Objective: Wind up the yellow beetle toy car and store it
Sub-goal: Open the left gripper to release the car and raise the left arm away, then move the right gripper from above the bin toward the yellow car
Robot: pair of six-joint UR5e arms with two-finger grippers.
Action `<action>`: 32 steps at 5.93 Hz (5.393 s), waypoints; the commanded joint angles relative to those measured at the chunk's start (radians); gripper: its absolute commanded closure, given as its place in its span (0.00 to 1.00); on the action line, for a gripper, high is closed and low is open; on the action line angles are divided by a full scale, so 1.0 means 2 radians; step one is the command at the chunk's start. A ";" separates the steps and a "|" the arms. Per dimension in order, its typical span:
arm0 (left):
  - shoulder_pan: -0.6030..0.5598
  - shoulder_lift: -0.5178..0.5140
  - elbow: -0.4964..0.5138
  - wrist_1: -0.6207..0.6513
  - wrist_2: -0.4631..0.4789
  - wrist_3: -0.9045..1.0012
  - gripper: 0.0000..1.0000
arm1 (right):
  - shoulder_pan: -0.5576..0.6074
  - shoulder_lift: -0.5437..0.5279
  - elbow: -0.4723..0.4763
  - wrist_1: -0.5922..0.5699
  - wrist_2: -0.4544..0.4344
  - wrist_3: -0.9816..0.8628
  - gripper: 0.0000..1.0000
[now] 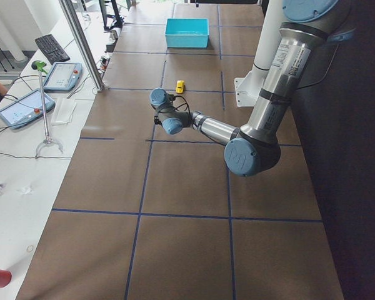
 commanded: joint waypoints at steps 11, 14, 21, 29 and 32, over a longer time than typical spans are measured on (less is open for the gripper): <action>-0.226 0.077 -0.142 0.434 0.004 -0.111 0.00 | -0.166 0.023 0.141 -0.019 -0.002 0.001 0.00; -0.306 0.106 -0.104 0.434 0.000 -0.112 0.00 | -0.222 0.061 0.208 -0.045 -0.041 0.000 0.00; -0.385 0.171 -0.084 0.423 0.010 -0.108 0.00 | -0.256 0.137 0.217 -0.175 -0.104 -0.110 0.00; -0.365 0.171 -0.076 0.356 0.045 -0.111 0.00 | -0.263 0.243 0.228 -0.260 -0.078 -0.331 0.00; -0.365 0.171 -0.081 0.355 0.045 -0.111 0.00 | -0.341 0.239 0.215 -0.245 -0.154 -0.332 0.00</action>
